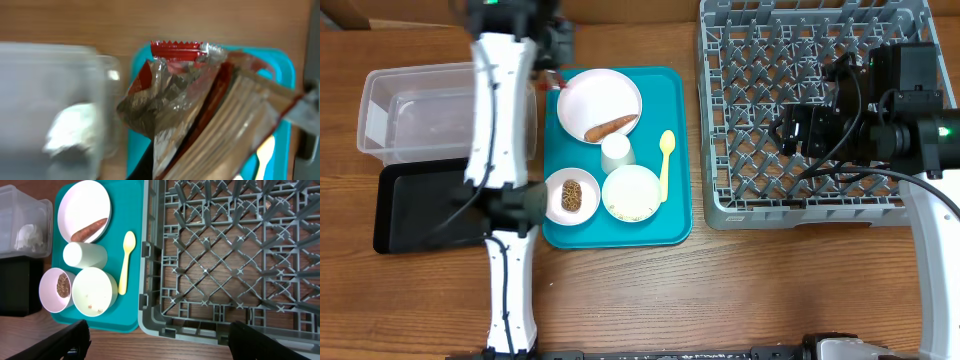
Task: Sort waste into correct bins and load items into the dishwasher
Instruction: 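Carry the red wrapper left and release it into the clear bin, then reach the left gripper to the orange carrot and grasp it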
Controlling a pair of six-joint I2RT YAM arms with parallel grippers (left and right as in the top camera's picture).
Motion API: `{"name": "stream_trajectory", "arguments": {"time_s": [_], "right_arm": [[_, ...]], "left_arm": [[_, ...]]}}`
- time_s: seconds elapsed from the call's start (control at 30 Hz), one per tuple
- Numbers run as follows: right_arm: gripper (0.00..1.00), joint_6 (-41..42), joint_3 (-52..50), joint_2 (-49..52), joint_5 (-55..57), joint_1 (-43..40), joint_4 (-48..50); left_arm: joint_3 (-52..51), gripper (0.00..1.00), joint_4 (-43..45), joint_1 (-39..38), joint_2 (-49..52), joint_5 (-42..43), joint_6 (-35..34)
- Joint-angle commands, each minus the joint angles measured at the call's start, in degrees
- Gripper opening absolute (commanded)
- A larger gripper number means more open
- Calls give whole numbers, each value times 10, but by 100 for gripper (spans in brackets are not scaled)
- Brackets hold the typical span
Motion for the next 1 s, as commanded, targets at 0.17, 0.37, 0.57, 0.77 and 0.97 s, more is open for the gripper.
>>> {"name": "stream_trajectory", "arguments": {"time_s": [0.17, 0.37, 0.57, 0.77, 0.97], "right_arm": [[91, 2, 7, -4, -5, -3, 3], [91, 2, 7, -4, -5, -3, 3], [91, 2, 7, -4, -5, -3, 2], [91, 2, 7, -4, -5, -3, 2], [91, 2, 7, -4, -5, -3, 3]], "left_arm": [[-23, 4, -5, 122, -11, -14, -85], [-160, 8, -5, 169, -11, -8, -88], [-230, 91, -5, 170, -11, -36, -79], [-179, 100, -4, 169, -15, -34, -45], [-60, 100, 3, 132, -20, 70, 97]]}}
